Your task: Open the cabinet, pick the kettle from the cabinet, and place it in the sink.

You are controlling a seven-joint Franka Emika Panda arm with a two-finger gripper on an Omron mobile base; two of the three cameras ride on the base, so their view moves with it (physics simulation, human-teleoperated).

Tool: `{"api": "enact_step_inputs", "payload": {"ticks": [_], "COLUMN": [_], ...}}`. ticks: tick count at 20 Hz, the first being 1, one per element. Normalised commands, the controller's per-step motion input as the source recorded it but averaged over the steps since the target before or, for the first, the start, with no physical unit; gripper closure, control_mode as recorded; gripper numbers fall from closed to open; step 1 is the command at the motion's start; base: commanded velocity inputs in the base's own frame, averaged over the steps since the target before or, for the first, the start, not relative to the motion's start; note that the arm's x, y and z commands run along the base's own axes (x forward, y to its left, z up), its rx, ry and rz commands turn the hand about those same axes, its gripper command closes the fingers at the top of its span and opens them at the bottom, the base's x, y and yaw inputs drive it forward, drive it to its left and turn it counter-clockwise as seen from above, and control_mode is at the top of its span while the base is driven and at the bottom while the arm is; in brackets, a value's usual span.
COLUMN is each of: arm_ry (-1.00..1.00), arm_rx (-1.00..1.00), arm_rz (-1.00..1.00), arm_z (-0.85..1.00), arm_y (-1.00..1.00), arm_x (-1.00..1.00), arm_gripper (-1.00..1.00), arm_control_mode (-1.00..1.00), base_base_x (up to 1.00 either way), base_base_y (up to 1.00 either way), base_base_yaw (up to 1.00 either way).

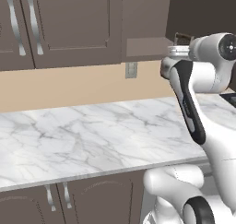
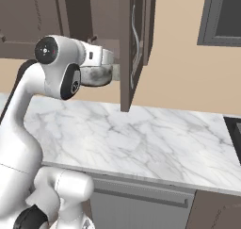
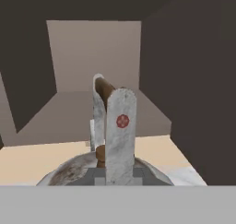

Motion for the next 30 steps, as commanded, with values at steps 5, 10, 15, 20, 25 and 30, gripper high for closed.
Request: {"api": "enact_step_inputs", "payload": {"ticks": [5, 10, 15, 20, 25, 30], "arm_ry": [0.03, 0.06, 0.05, 0.0, 0.0, 0.0], "arm_rx": [-0.07, 0.0, 0.01, 0.0, 0.0, 0.0], "arm_rz": [-0.02, -0.03, 0.0, 0.0, 0.0, 0.0], "arm_z": [-0.35, -0.31, -0.27, 0.0, 0.0, 0.0], "arm_y": [0.14, 0.12, 0.13, 0.0, 0.0, 0.0], "arm_x": [-0.52, -0.46, -0.31, -0.01, 0.0, 0.0], "arm_gripper": [1.0, 1.0, 1.0, 1.0, 1.0, 1.0], "arm_control_mode": [-1.0, -1.0, -1.0, -1.0, -1.0, -1.0], "base_base_x": [0.0, 0.0, 0.0, 0.0, 0.0, 0.0], "base_base_y": [0.0, 0.0, 0.0, 0.0, 0.0, 0.0], "base_base_yaw": [0.0, 0.0, 0.0, 0.0, 0.0, 0.0]}}
